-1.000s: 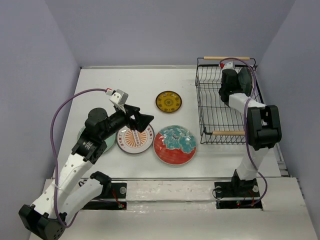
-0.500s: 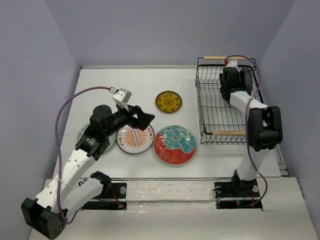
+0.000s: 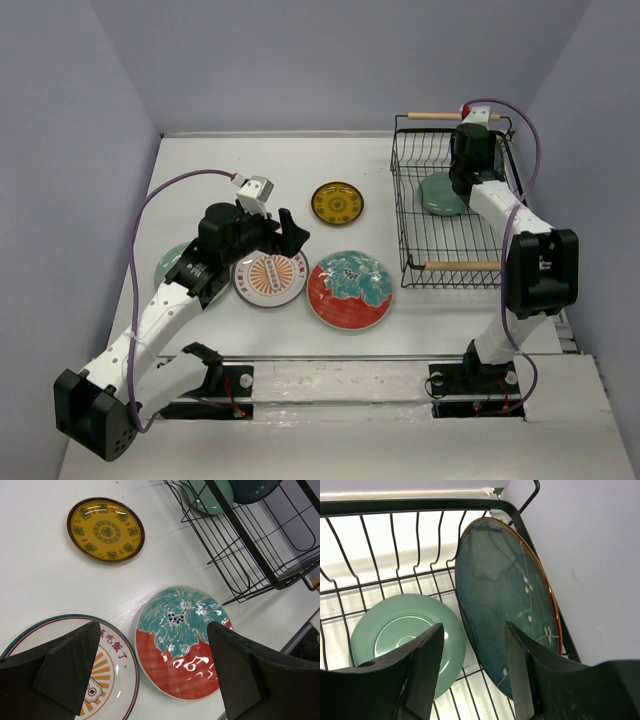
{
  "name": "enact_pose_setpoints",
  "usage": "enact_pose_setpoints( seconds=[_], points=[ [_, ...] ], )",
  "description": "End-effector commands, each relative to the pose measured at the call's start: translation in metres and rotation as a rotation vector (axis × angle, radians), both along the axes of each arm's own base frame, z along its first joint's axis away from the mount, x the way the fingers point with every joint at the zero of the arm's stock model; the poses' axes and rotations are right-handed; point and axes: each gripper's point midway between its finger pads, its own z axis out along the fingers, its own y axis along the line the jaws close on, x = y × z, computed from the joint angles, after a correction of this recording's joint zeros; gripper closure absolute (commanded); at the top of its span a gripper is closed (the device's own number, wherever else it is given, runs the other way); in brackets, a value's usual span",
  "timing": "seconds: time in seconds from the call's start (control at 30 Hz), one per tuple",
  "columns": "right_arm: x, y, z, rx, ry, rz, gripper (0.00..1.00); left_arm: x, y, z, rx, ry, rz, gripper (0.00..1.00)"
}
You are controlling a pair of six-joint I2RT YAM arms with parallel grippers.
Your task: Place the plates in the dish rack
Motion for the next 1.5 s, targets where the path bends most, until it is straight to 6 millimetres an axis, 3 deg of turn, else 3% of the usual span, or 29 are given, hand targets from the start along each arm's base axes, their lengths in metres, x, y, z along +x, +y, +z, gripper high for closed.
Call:
enact_pose_setpoints(
  seconds=[0.0,0.07,0.1,0.2,0.4,0.5,0.63,0.77,1.07,1.47],
  points=[
    [-0.002,-0.006,0.01,0.003,-0.02,-0.033,0.43,0.006,0.002,0.021,-0.009,-0.073,0.019,0.01],
    [-0.002,0.01,0.012,0.048,-0.021,0.063,0.42,0.007,0.002,0.022,-0.008,-0.075,0.02,0.01],
    [0.006,0.039,0.01,0.111,-0.016,0.236,0.39,0.007,0.001,0.022,-0.007,-0.074,0.017,0.01],
    [0.004,0.089,-0.003,0.123,0.086,0.457,0.35,0.006,0.0,0.023,-0.011,-0.074,0.008,0.01],
    [0.003,0.105,-0.06,0.125,0.304,0.51,0.28,0.001,0.0,0.029,-0.026,-0.089,-0.004,0.01],
    [-0.001,0.105,-0.087,0.126,0.391,0.512,0.24,-0.003,-0.002,0.032,-0.04,-0.093,-0.023,0.01],
    [-0.002,0.096,-0.109,0.095,0.451,0.479,0.23,-0.008,-0.005,0.04,-0.063,-0.108,-0.047,0.01],
    [-0.001,0.081,-0.114,0.034,0.47,0.417,0.24,-0.012,-0.005,0.047,-0.08,-0.126,-0.056,0.01],
    [-0.006,0.067,-0.122,-0.034,0.499,0.375,0.24,-0.022,-0.008,0.058,-0.112,-0.15,-0.092,0.01],
    [-0.008,0.068,-0.136,-0.059,0.537,0.378,0.22,-0.027,-0.009,0.065,-0.123,-0.17,-0.103,0.01]
  ],
)
